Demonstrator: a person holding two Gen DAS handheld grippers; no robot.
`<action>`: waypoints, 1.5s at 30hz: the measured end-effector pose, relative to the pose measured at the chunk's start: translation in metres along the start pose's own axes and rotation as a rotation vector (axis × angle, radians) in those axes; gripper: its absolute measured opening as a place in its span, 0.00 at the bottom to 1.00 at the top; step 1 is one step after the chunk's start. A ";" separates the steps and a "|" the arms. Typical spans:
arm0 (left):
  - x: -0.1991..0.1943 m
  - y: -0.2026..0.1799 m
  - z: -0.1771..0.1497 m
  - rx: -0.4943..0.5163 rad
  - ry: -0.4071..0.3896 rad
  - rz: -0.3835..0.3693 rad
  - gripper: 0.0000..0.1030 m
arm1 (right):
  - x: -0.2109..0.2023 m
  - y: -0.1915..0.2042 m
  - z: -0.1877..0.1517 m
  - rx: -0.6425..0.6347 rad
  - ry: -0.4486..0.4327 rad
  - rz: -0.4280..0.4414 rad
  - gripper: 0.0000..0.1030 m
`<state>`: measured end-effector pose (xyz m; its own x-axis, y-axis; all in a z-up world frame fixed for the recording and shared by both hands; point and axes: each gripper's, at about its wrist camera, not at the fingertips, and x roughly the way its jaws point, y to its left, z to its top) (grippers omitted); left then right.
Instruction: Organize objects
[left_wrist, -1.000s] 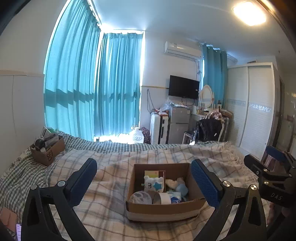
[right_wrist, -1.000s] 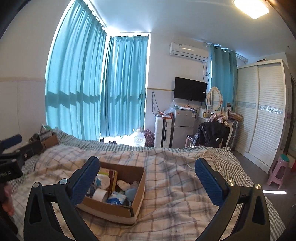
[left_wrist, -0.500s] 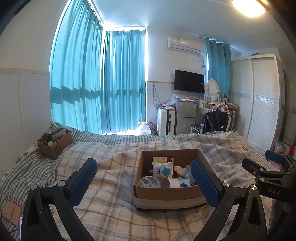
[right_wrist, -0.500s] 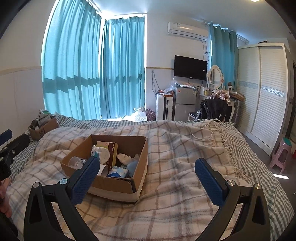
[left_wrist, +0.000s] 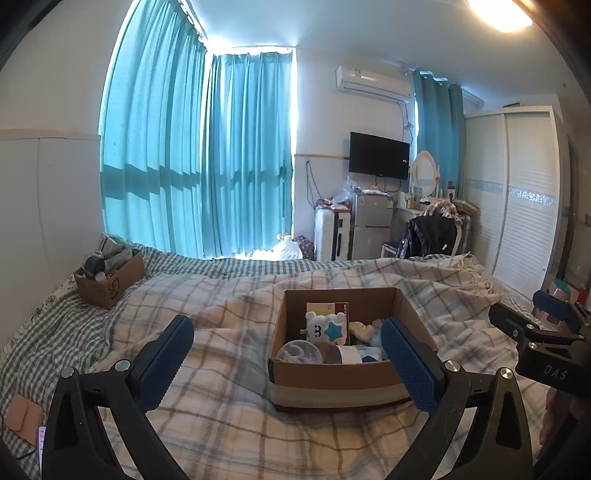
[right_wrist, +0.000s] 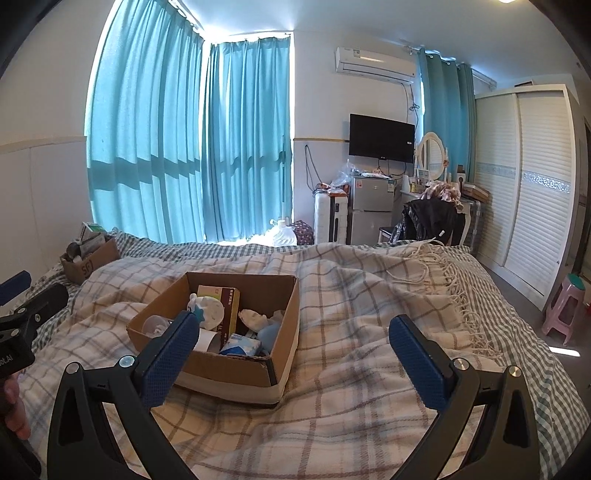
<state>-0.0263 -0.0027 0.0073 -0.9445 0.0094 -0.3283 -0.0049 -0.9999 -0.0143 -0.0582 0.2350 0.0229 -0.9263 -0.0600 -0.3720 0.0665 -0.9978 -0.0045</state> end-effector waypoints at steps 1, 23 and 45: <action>0.000 0.000 0.000 -0.005 0.003 -0.005 1.00 | 0.000 0.000 0.000 0.001 0.000 -0.001 1.00; 0.001 -0.002 0.000 -0.015 0.017 -0.012 1.00 | -0.002 0.001 -0.001 -0.009 0.001 0.005 1.00; 0.000 -0.001 0.001 0.000 0.024 -0.007 1.00 | -0.001 0.002 -0.002 -0.007 0.008 0.002 1.00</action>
<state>-0.0264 -0.0014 0.0083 -0.9364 0.0165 -0.3507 -0.0114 -0.9998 -0.0165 -0.0567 0.2335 0.0209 -0.9233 -0.0620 -0.3790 0.0710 -0.9974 -0.0099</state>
